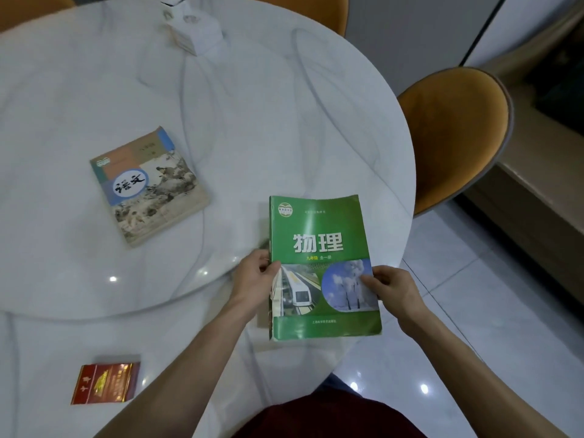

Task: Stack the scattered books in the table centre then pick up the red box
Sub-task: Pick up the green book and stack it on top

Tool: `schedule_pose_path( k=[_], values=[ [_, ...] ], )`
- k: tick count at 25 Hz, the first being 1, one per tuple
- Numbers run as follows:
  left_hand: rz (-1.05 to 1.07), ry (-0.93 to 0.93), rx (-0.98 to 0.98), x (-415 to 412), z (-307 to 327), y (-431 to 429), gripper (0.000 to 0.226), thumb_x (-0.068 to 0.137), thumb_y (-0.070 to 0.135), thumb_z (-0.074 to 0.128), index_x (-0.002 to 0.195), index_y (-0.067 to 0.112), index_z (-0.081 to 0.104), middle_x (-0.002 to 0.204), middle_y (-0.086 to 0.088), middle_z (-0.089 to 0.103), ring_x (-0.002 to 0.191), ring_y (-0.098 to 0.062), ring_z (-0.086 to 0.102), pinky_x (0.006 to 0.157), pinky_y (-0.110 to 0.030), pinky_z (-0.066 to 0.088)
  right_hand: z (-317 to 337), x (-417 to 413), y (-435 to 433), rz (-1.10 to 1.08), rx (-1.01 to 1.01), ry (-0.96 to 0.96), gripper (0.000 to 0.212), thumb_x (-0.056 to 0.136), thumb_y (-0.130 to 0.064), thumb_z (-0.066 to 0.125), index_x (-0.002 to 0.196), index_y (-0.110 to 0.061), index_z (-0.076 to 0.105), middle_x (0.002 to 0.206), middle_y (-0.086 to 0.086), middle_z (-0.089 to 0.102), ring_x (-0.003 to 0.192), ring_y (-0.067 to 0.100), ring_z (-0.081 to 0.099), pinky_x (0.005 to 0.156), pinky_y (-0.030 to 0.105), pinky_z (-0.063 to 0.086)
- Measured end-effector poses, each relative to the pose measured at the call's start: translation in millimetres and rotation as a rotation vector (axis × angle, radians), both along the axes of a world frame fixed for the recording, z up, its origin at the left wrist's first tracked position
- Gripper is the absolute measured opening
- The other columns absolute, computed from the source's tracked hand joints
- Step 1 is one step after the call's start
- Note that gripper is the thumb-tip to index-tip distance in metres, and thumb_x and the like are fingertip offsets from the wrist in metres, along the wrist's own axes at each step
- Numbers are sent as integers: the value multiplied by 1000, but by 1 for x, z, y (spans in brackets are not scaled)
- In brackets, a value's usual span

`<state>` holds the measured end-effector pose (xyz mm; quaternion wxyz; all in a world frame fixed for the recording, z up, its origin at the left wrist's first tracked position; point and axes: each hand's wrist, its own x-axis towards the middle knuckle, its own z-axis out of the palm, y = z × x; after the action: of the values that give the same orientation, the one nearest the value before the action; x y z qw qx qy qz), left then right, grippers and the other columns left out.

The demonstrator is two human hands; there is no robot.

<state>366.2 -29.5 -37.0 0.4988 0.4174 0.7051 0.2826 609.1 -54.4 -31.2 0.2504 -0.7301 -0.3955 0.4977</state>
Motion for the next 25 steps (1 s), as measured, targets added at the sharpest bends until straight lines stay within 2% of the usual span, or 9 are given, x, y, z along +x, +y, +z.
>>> schedule_pose_path(
  k=[2, 6, 11, 14, 19, 23, 25],
  values=[
    [36, 12, 43, -17, 15, 11, 9, 91, 11, 57, 100, 13, 60, 100, -7, 67, 92, -23, 65, 87, -37, 53, 9, -13, 20, 47, 44, 8, 20, 87, -13, 64, 68, -17, 66, 79, 19, 69, 71, 24, 60, 79, 50, 55],
    [135, 8, 87, -55, 38, 28, 9, 91, 10, 58, 99, 14, 60, 99, -8, 68, 89, -23, 65, 84, -36, 53, 27, -49, 60, 134, 102, 66, 17, 87, -11, 63, 72, -15, 67, 83, 21, 71, 72, 25, 62, 79, 47, 55],
    [287, -3, 137, -106, 56, 45, 9, 91, 7, 57, 99, 10, 61, 88, -4, 66, 76, -17, 60, 64, -23, 46, 48, -105, 110, 251, 162, 106, 17, 87, -9, 62, 71, -14, 66, 80, 16, 69, 73, 25, 61, 76, 40, 53],
    [355, -8, 168, -135, 65, 54, 12, 92, 5, 56, 101, 7, 62, 89, -4, 66, 78, -17, 60, 65, -23, 46, 56, -140, 140, 332, 185, 84, 12, 88, -12, 62, 79, -6, 69, 82, 16, 68, 72, 24, 60, 72, 35, 51],
    [455, -13, 201, -184, 75, 74, 9, 91, 3, 56, 94, 8, 63, 91, -12, 67, 78, -22, 59, 72, -29, 46, 62, -197, 185, 430, 222, 55, 20, 87, -13, 63, 87, 6, 68, 73, 12, 59, 66, 21, 47, 57, 25, 38],
    [513, 4, 189, -221, 69, 96, 11, 92, 4, 56, 100, 3, 63, 94, -15, 66, 79, -25, 59, 74, -33, 48, 62, -239, 222, 475, 235, 39, 24, 87, -15, 64, 89, 9, 67, 75, 13, 59, 69, 20, 48, 65, 28, 38],
    [530, 7, 183, -238, 64, 109, 13, 92, 5, 55, 102, 3, 62, 93, -14, 66, 78, -25, 59, 68, -30, 49, 59, -258, 239, 486, 239, 37, 24, 87, -15, 64, 89, 9, 68, 75, 13, 60, 69, 20, 48, 65, 27, 38]
  ],
)
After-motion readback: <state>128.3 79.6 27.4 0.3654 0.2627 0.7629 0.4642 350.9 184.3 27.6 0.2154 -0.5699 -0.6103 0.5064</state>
